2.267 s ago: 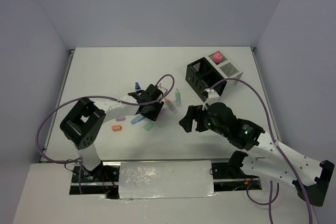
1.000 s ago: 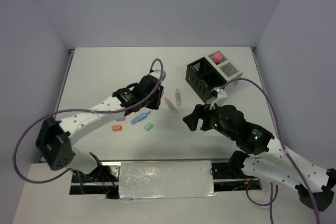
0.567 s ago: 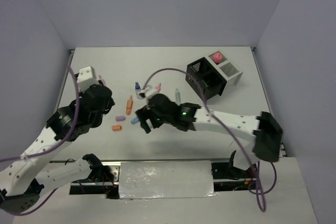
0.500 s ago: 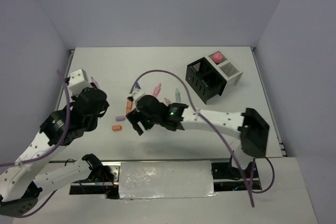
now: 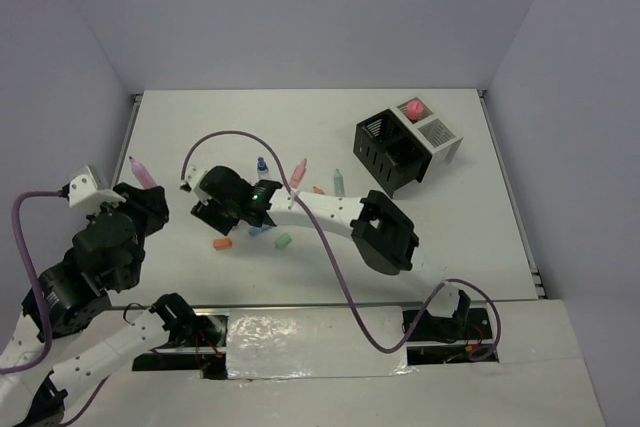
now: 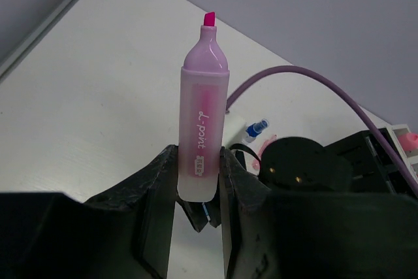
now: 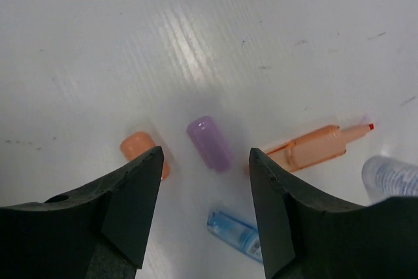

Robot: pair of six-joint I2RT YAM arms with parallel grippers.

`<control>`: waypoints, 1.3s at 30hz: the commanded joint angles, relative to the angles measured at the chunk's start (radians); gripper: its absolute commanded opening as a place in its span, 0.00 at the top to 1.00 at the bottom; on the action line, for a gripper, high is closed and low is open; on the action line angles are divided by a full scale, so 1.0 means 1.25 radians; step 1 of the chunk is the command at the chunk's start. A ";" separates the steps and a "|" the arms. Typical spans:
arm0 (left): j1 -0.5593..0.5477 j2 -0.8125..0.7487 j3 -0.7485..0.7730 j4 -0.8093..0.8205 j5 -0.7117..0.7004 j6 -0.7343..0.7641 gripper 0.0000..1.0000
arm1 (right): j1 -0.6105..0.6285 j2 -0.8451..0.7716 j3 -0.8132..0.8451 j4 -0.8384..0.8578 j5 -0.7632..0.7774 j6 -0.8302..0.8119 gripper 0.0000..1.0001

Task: Sort the stationery into containers
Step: Pick up the pen cap from the center of the board.

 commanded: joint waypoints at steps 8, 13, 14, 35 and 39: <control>0.003 -0.068 -0.071 0.149 0.097 0.139 1.00 | -0.029 0.112 0.150 -0.087 -0.085 -0.117 0.39; 0.003 -0.074 -0.073 0.142 0.107 0.139 1.00 | -0.039 0.147 0.173 -0.123 -0.148 -0.128 0.39; 0.003 -0.077 -0.075 0.144 0.111 0.142 1.00 | -0.039 0.151 0.175 -0.125 -0.153 -0.128 0.39; 0.003 -0.066 -0.082 0.172 0.171 0.182 1.00 | -0.039 0.133 0.138 -0.059 -0.094 -0.106 0.85; 0.003 -0.065 -0.087 0.194 0.217 0.205 1.00 | -0.041 0.048 0.109 -0.008 -0.045 -0.051 1.00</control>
